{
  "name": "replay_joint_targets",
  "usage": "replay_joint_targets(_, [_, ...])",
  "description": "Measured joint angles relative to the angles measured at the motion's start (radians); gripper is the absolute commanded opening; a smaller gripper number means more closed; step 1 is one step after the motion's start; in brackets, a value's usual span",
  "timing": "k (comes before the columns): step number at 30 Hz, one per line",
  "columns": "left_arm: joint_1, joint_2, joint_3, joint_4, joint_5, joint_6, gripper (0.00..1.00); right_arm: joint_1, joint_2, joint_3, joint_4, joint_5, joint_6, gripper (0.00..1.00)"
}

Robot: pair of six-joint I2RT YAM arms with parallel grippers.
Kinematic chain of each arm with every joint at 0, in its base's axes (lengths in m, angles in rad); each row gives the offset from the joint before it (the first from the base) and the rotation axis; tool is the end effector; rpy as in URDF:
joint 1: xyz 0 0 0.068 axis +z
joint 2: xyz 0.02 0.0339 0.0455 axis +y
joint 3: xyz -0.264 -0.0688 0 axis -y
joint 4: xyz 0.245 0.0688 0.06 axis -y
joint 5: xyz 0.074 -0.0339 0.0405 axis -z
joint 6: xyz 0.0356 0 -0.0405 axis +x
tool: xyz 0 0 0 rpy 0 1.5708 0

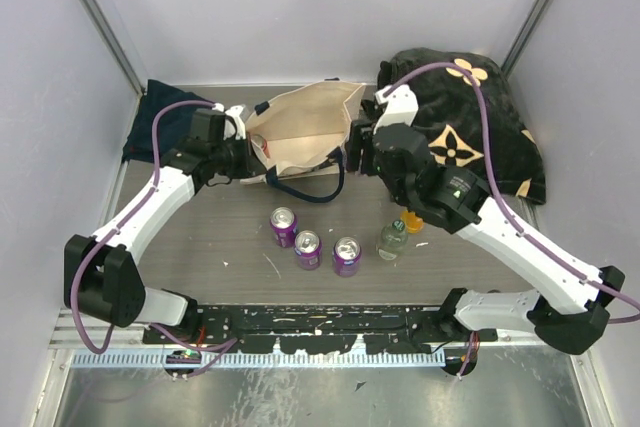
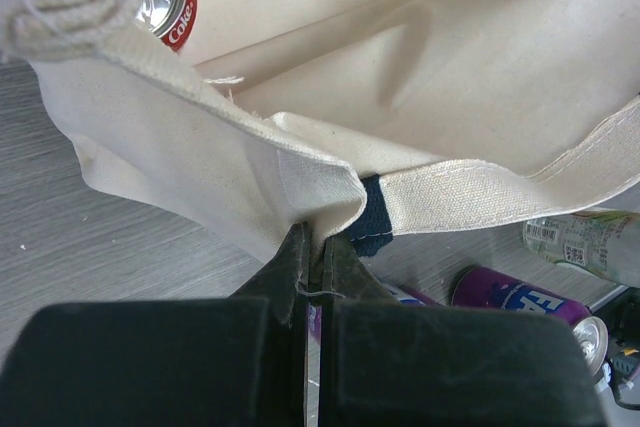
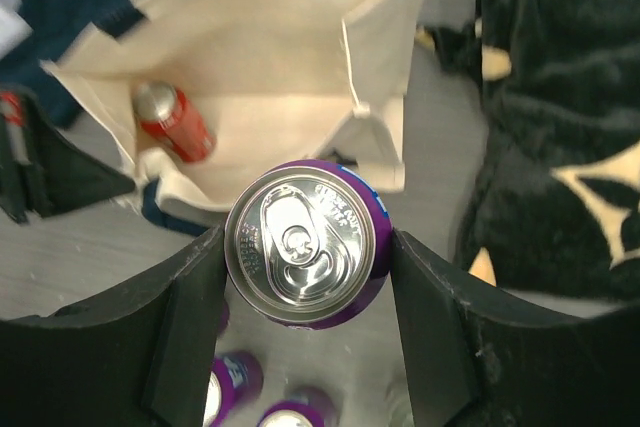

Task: Take the beverage out of the canvas bag

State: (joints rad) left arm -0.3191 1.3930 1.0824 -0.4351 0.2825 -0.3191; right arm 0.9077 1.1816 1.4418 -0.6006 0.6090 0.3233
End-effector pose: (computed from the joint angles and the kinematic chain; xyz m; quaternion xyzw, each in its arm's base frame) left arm 0.2859 -0.1049 0.2822 0.0564 0.9070 -0.2470 0.3365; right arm 0.1628 0.1754 0.4443 -0.0587 0.7959 0.1180 0.5909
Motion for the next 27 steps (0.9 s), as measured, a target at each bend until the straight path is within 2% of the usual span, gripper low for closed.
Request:
replay_joint_targets(11, [0.007, 0.013, 0.015, 0.011, 0.027, -0.016, 0.02, -0.01, 0.024, -0.287, -0.015, -0.038, 0.177, 0.01])
replay_joint_targets(20, [0.01, 0.013, 0.019, 0.015, 0.03, -0.019, 0.02, -0.164, 0.098, -0.451, 0.108, -0.11, 0.223, 0.01])
replay_joint_targets(27, [0.011, 0.005, 0.019, 0.014, 0.026, -0.018, 0.02, -0.204, 0.186, -0.503, 0.206, -0.124, 0.231, 0.01])
